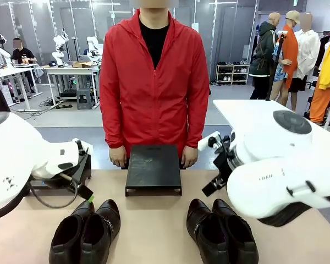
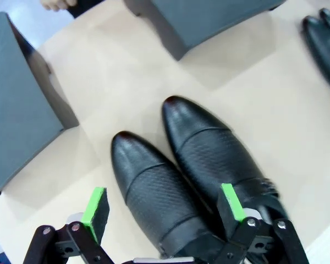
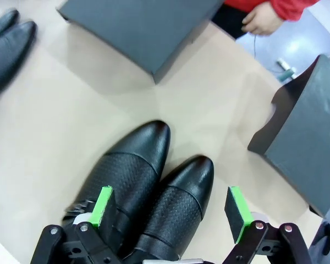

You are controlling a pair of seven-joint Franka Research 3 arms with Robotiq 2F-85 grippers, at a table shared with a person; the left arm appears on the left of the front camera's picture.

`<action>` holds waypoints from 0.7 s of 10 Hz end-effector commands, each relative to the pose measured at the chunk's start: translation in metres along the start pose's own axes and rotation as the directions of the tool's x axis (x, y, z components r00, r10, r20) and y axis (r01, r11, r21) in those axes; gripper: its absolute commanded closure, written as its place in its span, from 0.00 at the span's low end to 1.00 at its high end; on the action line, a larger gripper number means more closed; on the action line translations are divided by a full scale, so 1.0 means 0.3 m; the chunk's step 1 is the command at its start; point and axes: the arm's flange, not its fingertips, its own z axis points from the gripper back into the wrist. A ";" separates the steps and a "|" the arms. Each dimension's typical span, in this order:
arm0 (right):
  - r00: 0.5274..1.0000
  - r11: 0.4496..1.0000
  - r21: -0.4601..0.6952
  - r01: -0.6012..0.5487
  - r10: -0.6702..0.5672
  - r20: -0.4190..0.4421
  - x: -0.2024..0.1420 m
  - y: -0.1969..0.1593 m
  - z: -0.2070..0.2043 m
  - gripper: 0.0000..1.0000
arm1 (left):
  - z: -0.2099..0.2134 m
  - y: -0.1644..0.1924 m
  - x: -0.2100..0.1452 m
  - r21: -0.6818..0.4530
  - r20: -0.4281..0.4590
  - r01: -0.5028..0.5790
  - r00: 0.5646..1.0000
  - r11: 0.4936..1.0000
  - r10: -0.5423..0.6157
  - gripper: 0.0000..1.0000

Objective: Place the shoes on the stand as instructed by the person.
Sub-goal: Pick up one pair of Shoes and place it on the Shoes Stand indicated by the person.

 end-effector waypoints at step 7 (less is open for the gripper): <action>0.897 0.750 0.566 0.341 -0.440 0.043 -0.111 -0.238 0.567 0.00 | 0.635 0.257 -0.090 -0.687 -0.002 -0.136 0.983 0.714 0.185 0.00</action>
